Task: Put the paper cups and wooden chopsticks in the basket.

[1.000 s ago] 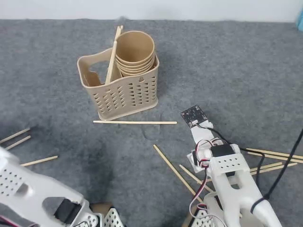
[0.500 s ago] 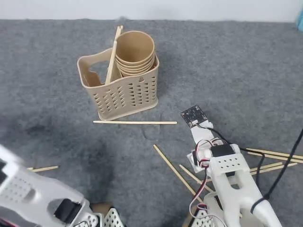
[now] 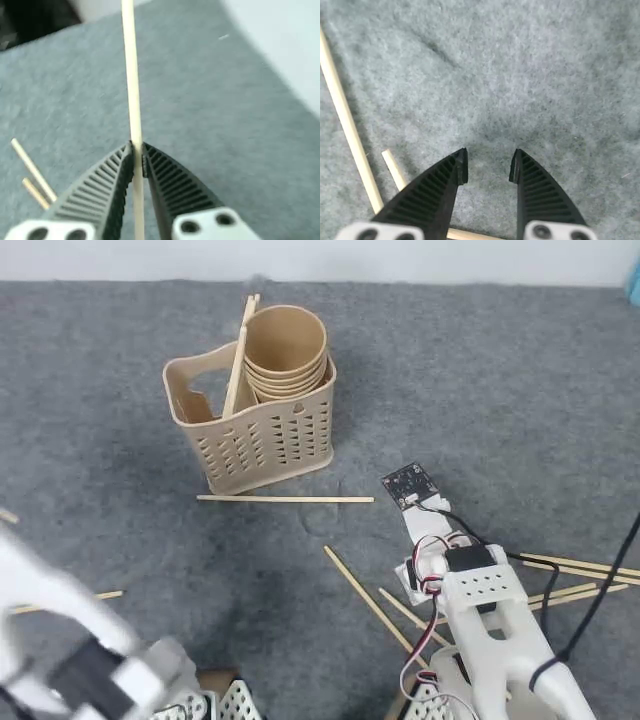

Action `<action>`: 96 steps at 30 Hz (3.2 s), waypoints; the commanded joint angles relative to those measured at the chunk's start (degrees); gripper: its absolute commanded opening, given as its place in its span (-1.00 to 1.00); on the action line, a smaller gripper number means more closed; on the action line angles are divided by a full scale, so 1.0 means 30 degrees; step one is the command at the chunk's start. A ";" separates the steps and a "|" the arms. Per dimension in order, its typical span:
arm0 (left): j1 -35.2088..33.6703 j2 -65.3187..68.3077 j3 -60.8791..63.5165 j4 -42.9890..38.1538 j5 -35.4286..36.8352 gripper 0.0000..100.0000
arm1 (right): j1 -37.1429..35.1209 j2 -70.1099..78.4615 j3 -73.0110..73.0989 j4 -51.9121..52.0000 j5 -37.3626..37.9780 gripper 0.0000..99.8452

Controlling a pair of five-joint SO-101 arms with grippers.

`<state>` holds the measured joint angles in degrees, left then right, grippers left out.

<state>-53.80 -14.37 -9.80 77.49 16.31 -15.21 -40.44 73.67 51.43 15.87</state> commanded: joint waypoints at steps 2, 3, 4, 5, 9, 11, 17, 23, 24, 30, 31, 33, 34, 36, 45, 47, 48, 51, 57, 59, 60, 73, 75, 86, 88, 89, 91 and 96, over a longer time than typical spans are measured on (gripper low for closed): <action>0.3663 -0.6154 0.2183 -0.0527 -0.1084 -0.97 | 0.0132 -0.0396 -0.0059 -0.0132 0.0234 -0.69; 0.4484 -0.6857 0.2828 -0.1260 -0.1055 -0.97 | 0.0132 -0.0396 -0.0059 -0.0132 0.0234 -0.69; 0.5245 -0.7531 0.3473 -0.2198 -0.1055 -0.97 | 0.0132 -0.0396 -0.0059 -0.0132 0.0234 -0.69; 0.6095 -0.8088 0.4117 -0.3341 -0.1026 -0.97 | 0.0132 -0.0396 -0.0059 -0.0132 0.0234 -0.69; 0.9612 -0.9905 0.6520 -0.8498 -0.1026 -0.97 | 0.0132 -0.0396 -0.0059 -0.0132 0.0234 -0.69; 1.1048 -1.0520 0.7810 -1.1429 -0.1026 -0.97 | 0.0161 -0.0396 -0.0059 -0.0132 0.0234 -0.69; 1.4300 -1.1282 1.1678 -1.9165 -0.1026 -0.97 | 0.0190 -0.0396 -0.0059 -0.0132 0.0234 -0.69; 1.6293 -1.1253 1.5370 -2.2623 -0.1026 -0.97 | 0.0220 -0.0425 -0.0059 -0.0103 0.0264 -0.69; 1.6557 -1.1253 1.6073 -2.3267 -0.1026 -0.97 | 0.0220 -0.0425 -0.0059 -0.0103 0.0264 -0.69; 1.6586 -1.1282 1.8945 -2.4205 -0.1143 -0.97 | 0.0220 -0.0425 -0.0059 -0.0103 0.0264 -0.69; 1.6293 -1.1282 1.9326 -2.4234 -0.1143 -0.97 | 0.0220 -0.0425 -0.0059 -0.0103 0.0264 -0.69; 1.6029 -1.1282 1.9971 -2.4264 -0.1143 -0.97 | 0.0220 -0.0425 -0.0059 -0.0103 0.0264 -0.69; 1.5971 -1.1282 2.0205 -2.4264 -0.1143 -0.97 | 0.0220 -0.0425 -0.0059 -0.0103 0.0264 -0.69; 1.5941 -1.1282 2.0703 -2.4264 -0.1143 -0.97 | 0.0220 -0.0425 -0.0059 -0.0103 0.0264 -0.69; 1.5179 -1.1458 2.1582 -2.4205 -0.0322 -0.58 | 0.0220 -0.0425 -0.0059 -0.0103 0.0264 -0.69; 1.4711 -1.1458 2.1495 -2.4176 0.0088 -0.51 | 0.0220 -0.0425 -0.0059 -0.0103 0.0264 -0.69; 1.4476 -1.1487 2.1465 -2.4205 0.0117 -0.51 | 0.0220 -0.0425 -0.0059 -0.0103 0.0264 -0.69; 1.3392 -1.1487 2.1231 -2.4147 0.0176 -0.51 | 0.0249 -0.0425 -0.0059 -0.0103 0.0264 -0.69; 0.9612 -1.2806 2.1114 -2.4029 0.0176 -0.51 | 0.0249 -0.0425 -0.0059 -0.0103 0.0264 -0.69; 0.7853 -1.4037 2.1055 -2.2593 0.0176 -0.51 | 0.0249 -0.0425 -0.0059 -0.0103 0.0264 -0.69; 0.6945 -1.4681 2.0967 -2.1363 0.0176 -0.51 | 0.0249 -0.0425 -0.0059 -0.0103 0.0264 -0.69; -0.3106 -1.5619 2.2960 -1.0608 0.0147 -0.51 | 0.0161 -0.0425 -0.0059 -0.0132 0.0264 -0.69; -0.3897 -1.4593 2.3956 -1.1311 0.0059 -0.51 | 0.0161 -0.0425 -0.0059 -0.0132 0.0264 -0.69; -0.6564 -0.4044 2.3751 -1.5062 -0.1143 -0.51 | 0.0132 -0.0396 -0.0059 -0.0132 0.0264 -0.69; -0.6974 -0.1934 2.2608 -1.5033 -0.1143 -0.51 | 0.0132 -0.0396 -0.0059 -0.0132 0.0264 -0.69; -0.7150 -0.0938 2.2022 -1.5033 -0.1143 -0.51 | 0.0132 -0.0396 -0.0059 -0.0132 0.0264 -0.69; -0.7385 0.1055 2.0938 -1.5033 -0.1172 -0.51 | 0.0132 -0.0396 -0.0059 -0.0132 0.0264 -0.69; -0.7766 0.5040 1.8388 -1.5004 -0.1172 -0.51 | 0.0132 -0.0396 -0.0059 -0.0132 0.0264 -0.69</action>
<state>-76.22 -6.37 52.09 33.89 13.41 -15.21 -40.44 73.67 51.43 16.04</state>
